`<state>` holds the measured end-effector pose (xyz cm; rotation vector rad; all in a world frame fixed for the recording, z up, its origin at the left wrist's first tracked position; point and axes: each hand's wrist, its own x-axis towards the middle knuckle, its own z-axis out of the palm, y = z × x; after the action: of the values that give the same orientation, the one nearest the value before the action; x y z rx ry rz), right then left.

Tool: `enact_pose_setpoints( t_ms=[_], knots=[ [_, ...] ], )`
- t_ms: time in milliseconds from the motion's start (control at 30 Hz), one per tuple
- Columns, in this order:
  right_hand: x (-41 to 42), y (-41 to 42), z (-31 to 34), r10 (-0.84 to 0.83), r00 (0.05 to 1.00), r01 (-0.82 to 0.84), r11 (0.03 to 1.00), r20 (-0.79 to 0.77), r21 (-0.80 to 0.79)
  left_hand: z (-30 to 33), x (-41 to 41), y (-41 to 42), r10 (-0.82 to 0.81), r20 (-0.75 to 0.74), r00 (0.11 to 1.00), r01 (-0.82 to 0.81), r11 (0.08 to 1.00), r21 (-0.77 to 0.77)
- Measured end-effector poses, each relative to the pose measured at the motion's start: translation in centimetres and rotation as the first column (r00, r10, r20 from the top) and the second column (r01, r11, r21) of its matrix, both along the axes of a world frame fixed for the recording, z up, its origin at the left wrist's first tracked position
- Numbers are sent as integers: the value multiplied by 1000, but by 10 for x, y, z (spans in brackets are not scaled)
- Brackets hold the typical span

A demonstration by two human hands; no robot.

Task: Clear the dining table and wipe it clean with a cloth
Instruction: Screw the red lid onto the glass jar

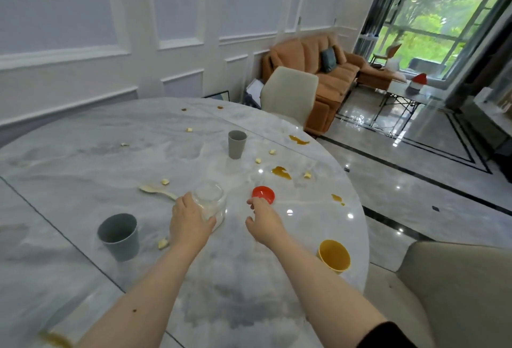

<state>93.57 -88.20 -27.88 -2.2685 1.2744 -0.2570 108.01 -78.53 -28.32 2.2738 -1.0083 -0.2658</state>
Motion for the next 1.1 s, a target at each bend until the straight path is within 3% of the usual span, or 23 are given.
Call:
enact_pose_setpoints(
  t_ms=[167,367,467,667,900,1100],
  knots=[
    [14,-48,-29,8,999,-6,999,-52,40,-31,23,-36,112,-194,975,-107,994,33],
    [16,-96,-57,-28,991,29,1000,-130,10,-61,37,-68,107,-214,971,-111,994,-9],
    [17,-117,-69,-51,984,49,999,-168,-18,-74,39,-82,148,-284,947,-181,979,-94],
    [24,-150,-94,-142,978,138,990,-151,-37,-90,35,-107,112,-289,951,-188,950,-249],
    [29,-172,-119,-186,963,203,977,-197,71,-109,31,-119,108,-358,928,-220,932,-288],
    [35,-173,-134,-208,962,214,977,-176,16,-112,34,-126,106,-350,931,-224,922,-316]
  ],
)
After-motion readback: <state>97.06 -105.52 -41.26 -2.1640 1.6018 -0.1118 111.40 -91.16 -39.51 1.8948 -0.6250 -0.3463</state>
